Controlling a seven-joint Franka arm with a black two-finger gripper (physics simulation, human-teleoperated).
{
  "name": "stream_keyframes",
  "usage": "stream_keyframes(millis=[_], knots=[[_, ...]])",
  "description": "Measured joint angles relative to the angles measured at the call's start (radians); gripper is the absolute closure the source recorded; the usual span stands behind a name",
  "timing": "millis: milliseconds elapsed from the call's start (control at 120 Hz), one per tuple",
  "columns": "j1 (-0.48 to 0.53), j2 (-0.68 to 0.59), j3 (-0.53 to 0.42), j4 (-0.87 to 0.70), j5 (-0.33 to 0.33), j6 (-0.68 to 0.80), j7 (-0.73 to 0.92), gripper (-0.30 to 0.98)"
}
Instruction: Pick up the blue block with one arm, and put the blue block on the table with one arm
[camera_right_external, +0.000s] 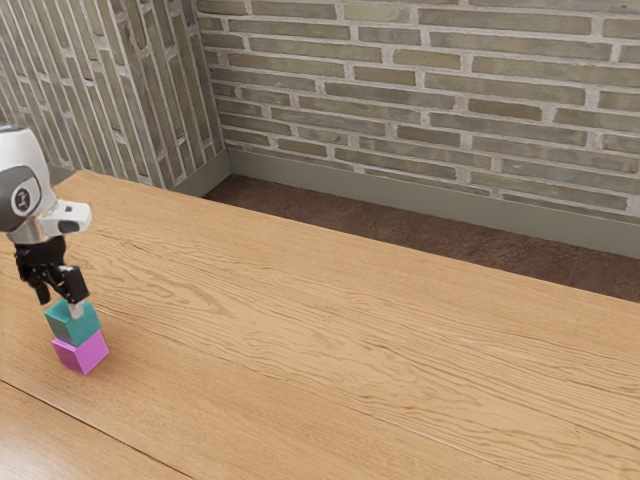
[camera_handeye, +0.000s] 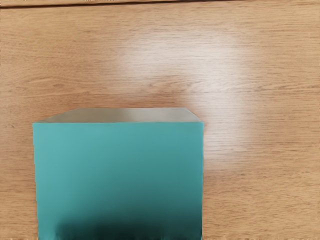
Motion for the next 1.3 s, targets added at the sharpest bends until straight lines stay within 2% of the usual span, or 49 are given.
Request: stream_keyframes(millis=[200, 258, 467, 733, 1108, 1300], knots=[[-0.036, -0.009, 0.002, -0.006, 0.024, 0.019, 0.009, 0.00], [-0.055, -0.008, 0.030, 0.002, 0.038, 0.021, 0.013, 0.00], [-0.016, -0.001, 0.056, 0.019, 0.067, 0.023, 0.026, 0.00], [-0.063, 0.011, 0.049, 0.021, 0.062, 0.029, 0.035, 0.00], [-0.022, 0.078, 0.049, 0.046, 0.061, 0.033, 0.044, 0.00], [-0.033, 0.084, 0.048, 0.050, 0.061, 0.041, 0.047, 0.00]])
